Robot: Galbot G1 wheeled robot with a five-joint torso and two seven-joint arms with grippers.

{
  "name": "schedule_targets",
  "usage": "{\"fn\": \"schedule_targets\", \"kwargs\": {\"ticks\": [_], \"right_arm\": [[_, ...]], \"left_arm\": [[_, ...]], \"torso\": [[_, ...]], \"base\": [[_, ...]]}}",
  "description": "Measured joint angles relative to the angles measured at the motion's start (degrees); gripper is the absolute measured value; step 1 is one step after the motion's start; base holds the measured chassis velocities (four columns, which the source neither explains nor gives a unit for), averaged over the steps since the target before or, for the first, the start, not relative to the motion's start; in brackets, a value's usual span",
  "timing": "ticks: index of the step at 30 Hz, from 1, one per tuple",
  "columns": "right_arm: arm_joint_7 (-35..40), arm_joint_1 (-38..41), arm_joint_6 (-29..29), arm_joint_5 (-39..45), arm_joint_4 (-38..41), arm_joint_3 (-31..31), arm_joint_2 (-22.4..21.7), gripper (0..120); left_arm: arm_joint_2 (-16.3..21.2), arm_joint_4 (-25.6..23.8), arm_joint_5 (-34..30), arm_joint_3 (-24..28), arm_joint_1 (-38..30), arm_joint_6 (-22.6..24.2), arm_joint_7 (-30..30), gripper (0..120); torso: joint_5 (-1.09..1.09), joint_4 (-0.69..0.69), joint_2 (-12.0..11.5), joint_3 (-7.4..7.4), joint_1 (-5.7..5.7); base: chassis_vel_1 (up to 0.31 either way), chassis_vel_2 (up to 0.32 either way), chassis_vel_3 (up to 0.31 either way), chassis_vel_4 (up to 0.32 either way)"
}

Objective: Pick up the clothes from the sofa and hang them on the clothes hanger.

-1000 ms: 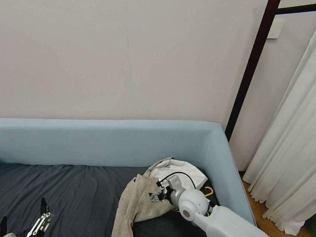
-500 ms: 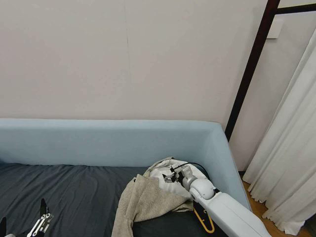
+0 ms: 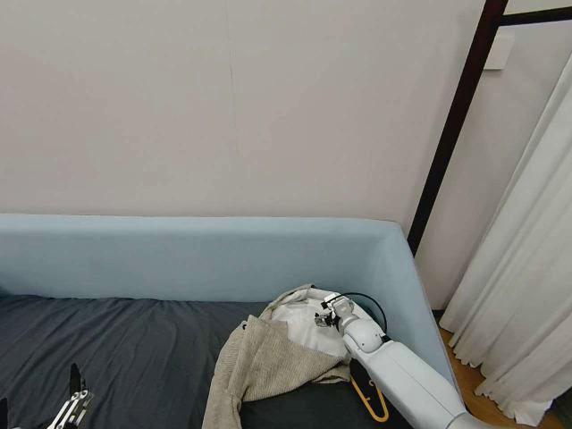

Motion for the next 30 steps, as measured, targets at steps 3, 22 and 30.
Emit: {"fn": "schedule_targets", "kwargs": {"ticks": [3, 22, 30], "right_arm": [[1.89, 0.94, -6.52, 7.08, 0.34, 6.63, 0.44, 100], [-24.26, -0.34, 12.89, -3.8, -16.91, 14.48, -1.13, 100], [-21.39, 0.53, 11.83, -4.98, -17.8, 14.1, 0.47, 100]], "left_arm": [[0.01, 0.04, 0.23, 0.17, -0.02, 0.0, 0.02, 100], [0.22, -2.71, 1.24, -0.04, 2.6, -0.82, -0.01, 100], [-0.18, -3.22, 1.66, -0.11, 3.36, -1.37, -0.19, 100]], "torso": [[-0.01, 0.01, 0.0, -0.01, 0.0], [0.01, 0.0, 0.0, 0.0, -0.01], [0.0, 0.01, 0.0, 0.0, -0.01]], "base": [[0.0, 0.0, 0.0, 0.0], [0.0, 0.0, 0.0, 0.0], [0.0, 0.0, 0.0, 0.0]]}}
